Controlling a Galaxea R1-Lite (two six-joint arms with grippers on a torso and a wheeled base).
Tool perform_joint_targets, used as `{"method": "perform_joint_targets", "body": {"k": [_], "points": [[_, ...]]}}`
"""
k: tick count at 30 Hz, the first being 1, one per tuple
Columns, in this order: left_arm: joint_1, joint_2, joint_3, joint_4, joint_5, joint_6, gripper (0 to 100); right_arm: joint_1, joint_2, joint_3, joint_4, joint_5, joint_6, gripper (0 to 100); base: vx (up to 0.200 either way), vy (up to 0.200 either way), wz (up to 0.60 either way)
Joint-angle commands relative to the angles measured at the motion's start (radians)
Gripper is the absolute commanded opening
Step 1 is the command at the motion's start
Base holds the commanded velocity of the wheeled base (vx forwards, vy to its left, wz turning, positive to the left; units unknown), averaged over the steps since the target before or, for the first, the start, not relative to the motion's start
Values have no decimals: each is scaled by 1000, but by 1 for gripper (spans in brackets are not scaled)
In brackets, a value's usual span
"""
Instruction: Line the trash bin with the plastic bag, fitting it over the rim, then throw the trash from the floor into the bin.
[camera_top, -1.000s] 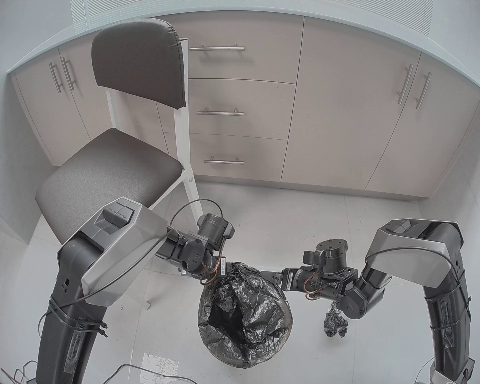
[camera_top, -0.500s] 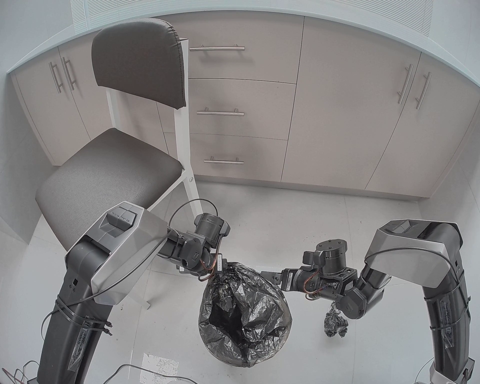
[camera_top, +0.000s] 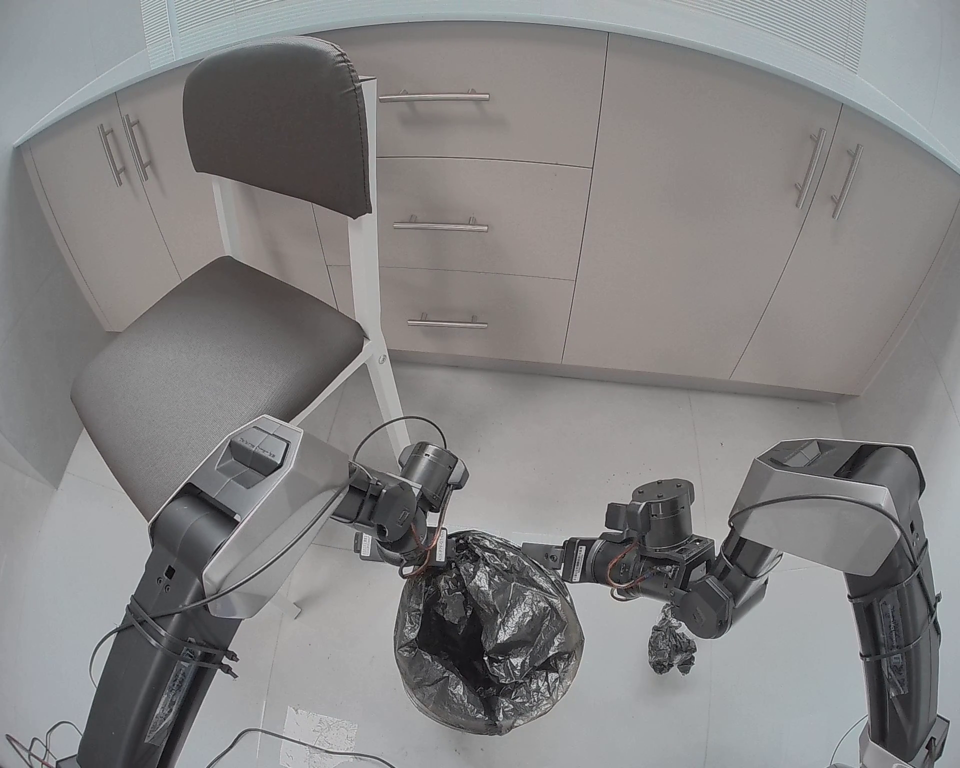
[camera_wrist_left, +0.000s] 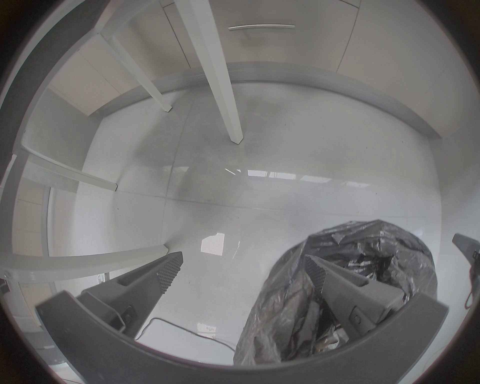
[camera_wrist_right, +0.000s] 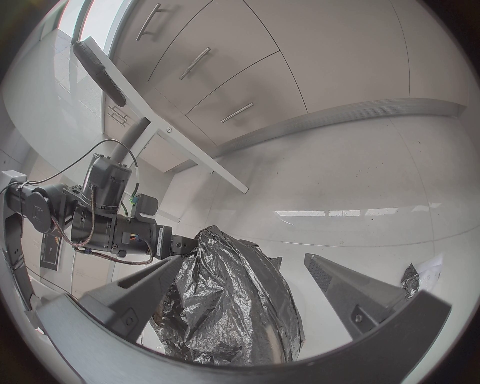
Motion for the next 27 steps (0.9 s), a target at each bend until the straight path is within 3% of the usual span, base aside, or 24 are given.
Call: {"method": "perform_joint_targets", "body": {"k": [1,10,21,27], "points": [[-5,11,-33,40,-1,4,100,0,2,0,0,1,0,100,0,0,0],[-14,37,-125,209,-29,11,100,0,11,2,-17,1,-2,100,0,0,0],[-28,28,-125,240,-34,-1,100,0,15,9,-46,1,0,100,0,0,0],[-43,-26,-105,266,-35,-56,100,2,11,15,-40,1,-3,100,0,0,0]]}}
